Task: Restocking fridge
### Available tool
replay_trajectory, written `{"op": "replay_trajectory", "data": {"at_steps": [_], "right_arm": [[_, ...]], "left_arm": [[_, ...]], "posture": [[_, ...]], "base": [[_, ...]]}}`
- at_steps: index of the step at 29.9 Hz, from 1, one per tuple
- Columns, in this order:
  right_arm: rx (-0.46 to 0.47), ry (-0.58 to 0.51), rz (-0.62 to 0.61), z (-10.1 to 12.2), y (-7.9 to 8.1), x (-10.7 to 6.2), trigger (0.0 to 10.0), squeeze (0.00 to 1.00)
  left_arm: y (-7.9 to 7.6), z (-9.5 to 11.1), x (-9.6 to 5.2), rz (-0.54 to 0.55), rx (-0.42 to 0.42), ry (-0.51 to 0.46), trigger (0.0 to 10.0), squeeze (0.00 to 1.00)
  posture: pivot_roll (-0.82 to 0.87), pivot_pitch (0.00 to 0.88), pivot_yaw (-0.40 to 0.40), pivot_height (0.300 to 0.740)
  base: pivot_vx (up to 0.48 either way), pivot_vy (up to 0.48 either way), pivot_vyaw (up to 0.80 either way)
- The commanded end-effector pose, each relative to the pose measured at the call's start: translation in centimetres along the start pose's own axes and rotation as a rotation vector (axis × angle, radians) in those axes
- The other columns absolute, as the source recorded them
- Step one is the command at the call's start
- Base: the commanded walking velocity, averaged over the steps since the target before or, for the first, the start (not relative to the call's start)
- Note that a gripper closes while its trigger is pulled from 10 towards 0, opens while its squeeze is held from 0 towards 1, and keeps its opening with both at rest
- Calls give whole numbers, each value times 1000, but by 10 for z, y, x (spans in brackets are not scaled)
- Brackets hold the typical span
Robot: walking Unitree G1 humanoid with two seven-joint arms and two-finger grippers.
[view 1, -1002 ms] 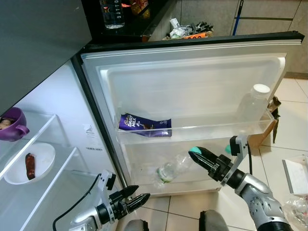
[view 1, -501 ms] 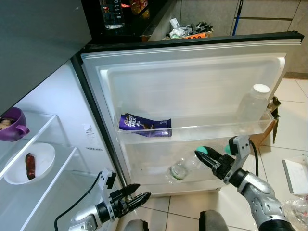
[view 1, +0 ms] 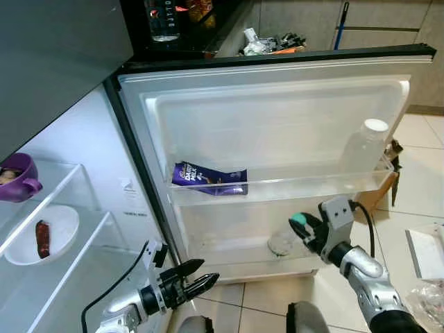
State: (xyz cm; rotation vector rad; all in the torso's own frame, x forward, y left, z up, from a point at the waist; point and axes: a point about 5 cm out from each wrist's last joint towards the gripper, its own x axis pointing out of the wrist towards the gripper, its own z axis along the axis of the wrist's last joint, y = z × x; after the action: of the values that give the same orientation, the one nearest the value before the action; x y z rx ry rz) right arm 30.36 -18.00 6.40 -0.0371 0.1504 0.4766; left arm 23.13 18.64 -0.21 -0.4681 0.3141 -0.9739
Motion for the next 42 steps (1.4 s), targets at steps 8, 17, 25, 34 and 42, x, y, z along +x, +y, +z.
{"op": "replay_trajectory", "data": {"at_steps": [8, 17, 25, 34, 42], "right_arm": [[-176, 75, 14, -11, 7, 5, 10000, 0], [-315, 144, 21, -17, 11, 10, 10000, 0], [-299, 156, -61, -18, 2, 11, 10000, 0], [-287, 213, -155, -24, -7, 10, 10000, 0], [-260, 222, -205, -25, -13, 9, 10000, 0]], "left_arm": [[-1, 2, 1, -18, 10, 6, 10000, 0], [-1, 1, 1, -18, 11, 11, 10000, 0], [-1, 1, 2, -13, 11, 13, 10000, 0], [-2, -2, 2, -20, 3, 21, 10000, 0], [-3, -4, 3, -24, -3, 28, 10000, 0]], "posture": [[-57, 5, -3, 587], [-56, 2, -3, 587], [-52, 0, -4, 587], [-52, 5, -2, 587], [-54, 6, -1, 587]], "base": [[0, 0, 0], [0, 0, 0], [0, 0, 0], [0, 0, 0], [0, 0, 0]]}}
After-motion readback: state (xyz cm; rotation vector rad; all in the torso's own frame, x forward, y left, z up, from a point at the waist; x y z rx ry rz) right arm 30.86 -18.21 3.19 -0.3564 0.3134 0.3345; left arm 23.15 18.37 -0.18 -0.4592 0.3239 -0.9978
